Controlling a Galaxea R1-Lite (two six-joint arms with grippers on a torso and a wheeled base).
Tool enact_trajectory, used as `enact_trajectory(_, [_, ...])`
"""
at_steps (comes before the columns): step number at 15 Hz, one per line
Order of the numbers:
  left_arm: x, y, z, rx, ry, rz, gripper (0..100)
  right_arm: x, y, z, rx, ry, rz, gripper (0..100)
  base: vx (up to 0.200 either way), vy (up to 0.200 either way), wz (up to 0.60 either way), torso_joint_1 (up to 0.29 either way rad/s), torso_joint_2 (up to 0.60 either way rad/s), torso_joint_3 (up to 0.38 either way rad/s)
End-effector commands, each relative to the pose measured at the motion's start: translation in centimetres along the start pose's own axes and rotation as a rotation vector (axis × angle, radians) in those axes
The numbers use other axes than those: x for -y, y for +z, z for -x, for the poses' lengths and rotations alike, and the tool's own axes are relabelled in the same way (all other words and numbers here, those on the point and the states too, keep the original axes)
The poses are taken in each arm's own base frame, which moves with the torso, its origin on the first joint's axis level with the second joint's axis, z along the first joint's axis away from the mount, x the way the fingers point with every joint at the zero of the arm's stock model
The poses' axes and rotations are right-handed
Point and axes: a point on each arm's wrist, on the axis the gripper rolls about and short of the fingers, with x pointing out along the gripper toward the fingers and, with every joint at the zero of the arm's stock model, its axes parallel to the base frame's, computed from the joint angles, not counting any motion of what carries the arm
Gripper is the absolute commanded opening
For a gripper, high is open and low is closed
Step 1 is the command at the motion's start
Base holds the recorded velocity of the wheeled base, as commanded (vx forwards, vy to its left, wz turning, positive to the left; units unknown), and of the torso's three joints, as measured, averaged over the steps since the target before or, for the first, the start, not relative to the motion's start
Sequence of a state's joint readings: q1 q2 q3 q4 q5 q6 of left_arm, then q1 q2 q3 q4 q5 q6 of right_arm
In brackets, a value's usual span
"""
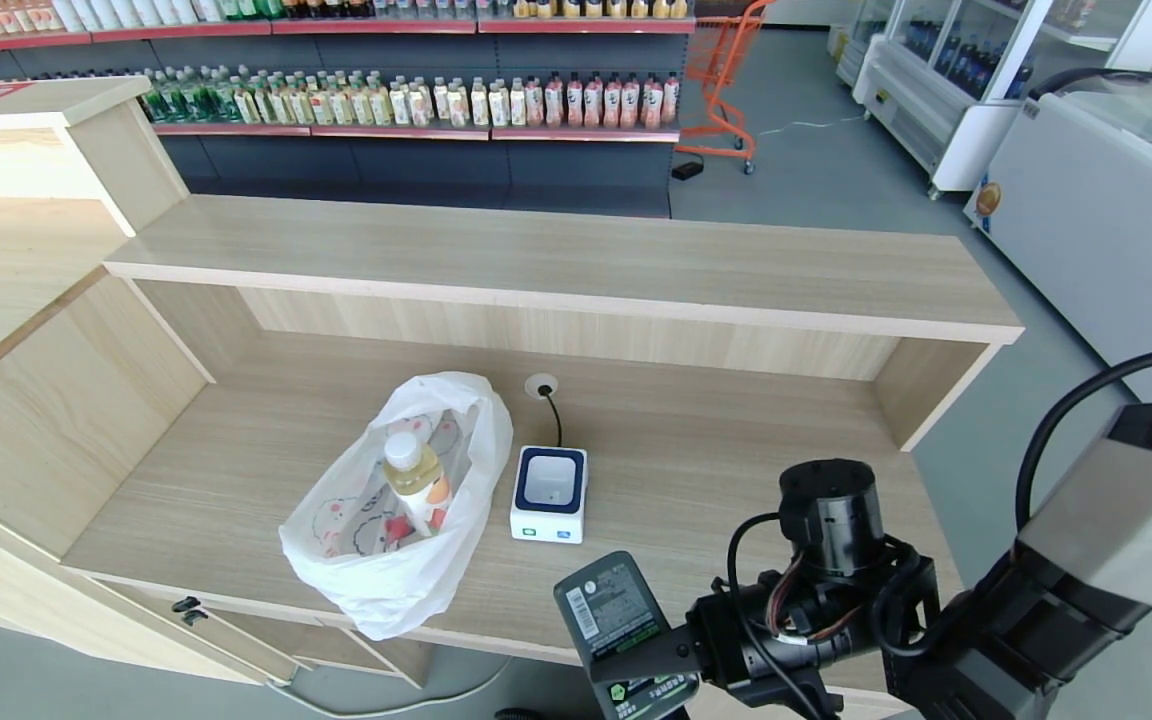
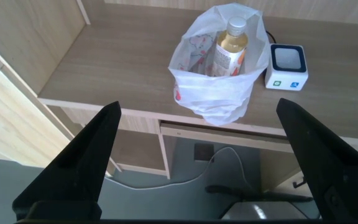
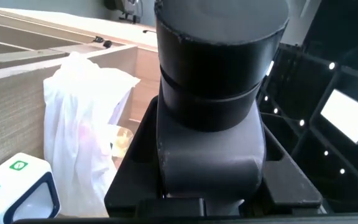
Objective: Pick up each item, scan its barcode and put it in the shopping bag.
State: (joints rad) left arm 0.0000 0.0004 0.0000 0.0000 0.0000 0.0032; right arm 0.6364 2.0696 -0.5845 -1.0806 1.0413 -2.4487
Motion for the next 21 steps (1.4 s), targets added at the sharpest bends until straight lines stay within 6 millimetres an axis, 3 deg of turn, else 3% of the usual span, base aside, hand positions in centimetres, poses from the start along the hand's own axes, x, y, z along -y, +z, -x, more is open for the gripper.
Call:
enact_trajectory(1, [0.0, 0.0, 0.0, 0.0, 0.0, 0.0, 100, -0.1, 0.0, 0.0, 0.001, 0.0, 0.001, 0, 0.0, 0.0, 0.0, 0.0, 0.0, 0.0])
enact_trajectory(6, [0.0, 0.0, 0.0, 0.0, 0.0, 0.0, 100, 0.2, -2.3, -0.4, -0.04, -0.023, 0.063, 0, 0.0, 0.0, 0.0, 0.0, 0.0, 0.0])
enact_trajectory(14, [0.0, 0.0, 0.0, 0.0, 0.0, 0.0, 100, 0.3, -2.2, -0.3, -0.019, -0.042, 0.027, 0, 0.0, 0.0, 0.0, 0.0, 0.0, 0.0])
enact_trajectory(17, [0.0, 0.0, 0.0, 0.0, 0.0, 0.0, 100, 5.4, -2.6, 1.9, -0.075, -0.085, -0.099, 0, 0.0, 0.0, 0.0, 0.0, 0.0, 0.0])
enact_trajectory(18, [0.0, 0.0, 0.0, 0.0, 0.0, 0.0, 100, 9.6, -2.7, 4.0, -0.209, -0.087, -0.184, 0, 0.0, 0.0, 0.0, 0.0, 0.0, 0.0])
enact_trajectory(19, [0.0, 0.0, 0.0, 0.0, 0.0, 0.0, 100, 11.8, -1.8, 6.9, -0.361, -0.069, -0.266, 0, 0.0, 0.0, 0.0, 0.0, 0.0, 0.0])
enact_trajectory(21, [0.0, 0.0, 0.0, 0.0, 0.0, 0.0, 100, 13.7, 0.8, 11.8, -0.617, -0.038, -0.401, 0, 0.0, 0.0, 0.0, 0.0, 0.0, 0.0])
